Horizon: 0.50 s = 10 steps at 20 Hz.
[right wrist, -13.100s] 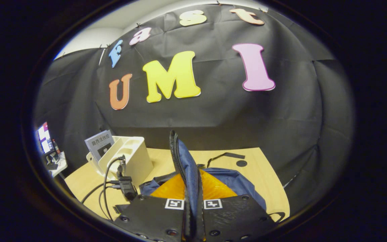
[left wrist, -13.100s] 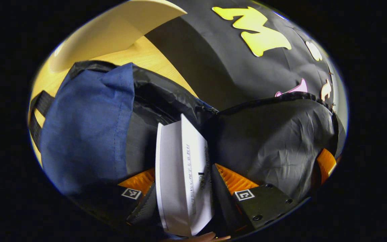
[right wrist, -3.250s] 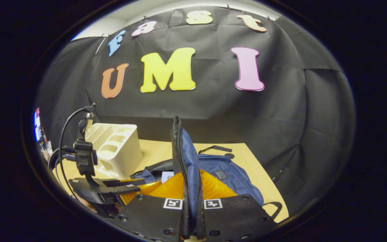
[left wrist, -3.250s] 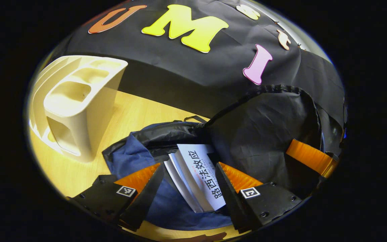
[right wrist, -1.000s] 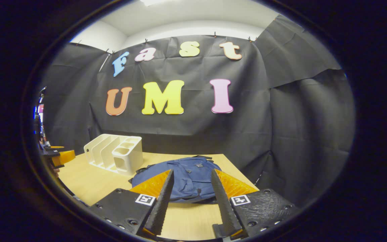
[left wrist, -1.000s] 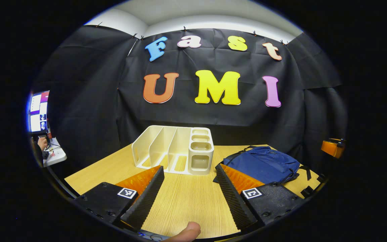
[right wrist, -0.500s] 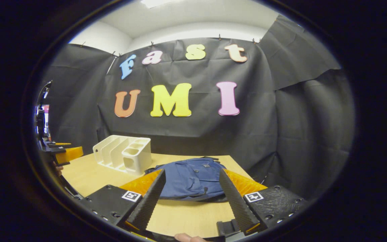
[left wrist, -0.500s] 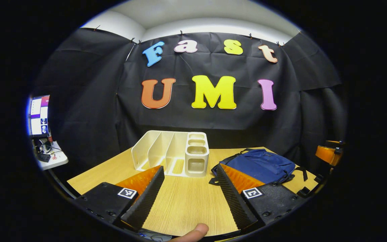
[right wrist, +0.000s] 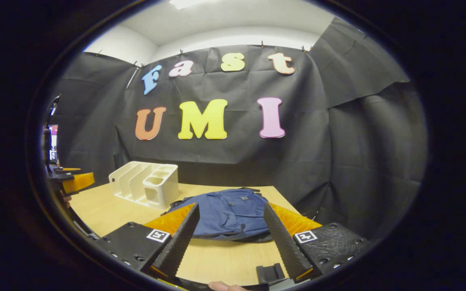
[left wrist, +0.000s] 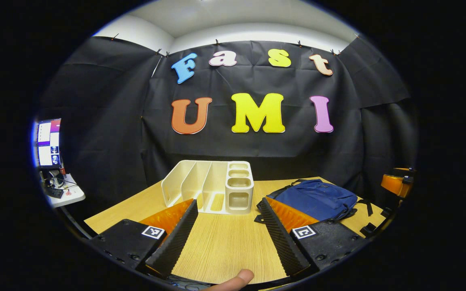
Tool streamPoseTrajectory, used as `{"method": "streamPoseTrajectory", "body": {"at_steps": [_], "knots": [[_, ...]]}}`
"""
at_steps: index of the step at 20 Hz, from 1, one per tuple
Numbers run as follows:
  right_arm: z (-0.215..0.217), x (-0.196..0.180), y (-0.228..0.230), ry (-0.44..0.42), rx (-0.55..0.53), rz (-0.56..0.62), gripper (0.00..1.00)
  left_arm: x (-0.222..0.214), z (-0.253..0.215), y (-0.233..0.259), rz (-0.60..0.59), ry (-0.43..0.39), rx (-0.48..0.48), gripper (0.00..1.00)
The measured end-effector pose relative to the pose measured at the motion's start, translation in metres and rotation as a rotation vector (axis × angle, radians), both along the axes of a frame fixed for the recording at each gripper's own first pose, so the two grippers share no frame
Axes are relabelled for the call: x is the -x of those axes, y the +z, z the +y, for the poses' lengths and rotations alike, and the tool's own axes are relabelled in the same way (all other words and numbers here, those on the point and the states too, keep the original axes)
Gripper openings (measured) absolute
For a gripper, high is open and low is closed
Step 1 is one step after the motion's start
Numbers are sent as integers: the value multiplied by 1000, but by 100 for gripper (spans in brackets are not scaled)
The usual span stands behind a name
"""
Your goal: Open the schoolbag, grab two books from the bookshelf and put them into the schoolbag.
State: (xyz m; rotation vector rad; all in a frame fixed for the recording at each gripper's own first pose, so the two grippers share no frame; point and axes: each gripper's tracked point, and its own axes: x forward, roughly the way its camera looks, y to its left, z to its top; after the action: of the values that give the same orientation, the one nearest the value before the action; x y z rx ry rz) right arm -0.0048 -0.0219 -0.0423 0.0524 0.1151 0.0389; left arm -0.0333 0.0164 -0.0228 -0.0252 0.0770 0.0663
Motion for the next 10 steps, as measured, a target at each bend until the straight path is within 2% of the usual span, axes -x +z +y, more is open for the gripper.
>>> {"method": "streamPoseTrajectory", "body": {"at_steps": [4, 5, 8, 10], "knots": [[-3, 1, -7, 7, 7, 8, 95, 0, -1, -1, 7, 7, 8, 98], [-1, 1, -9, 15, 8, 10, 98, -1, 2, -1, 6, 16, 9, 99], [-2, 2, -11, 24, 21, 4, 96, -2, 0, -2, 3, 14, -3, 99], [-5, 1, -9, 21, 37, -13, 98, -2, 1, -2, 6, 24, -8, 99]]}}
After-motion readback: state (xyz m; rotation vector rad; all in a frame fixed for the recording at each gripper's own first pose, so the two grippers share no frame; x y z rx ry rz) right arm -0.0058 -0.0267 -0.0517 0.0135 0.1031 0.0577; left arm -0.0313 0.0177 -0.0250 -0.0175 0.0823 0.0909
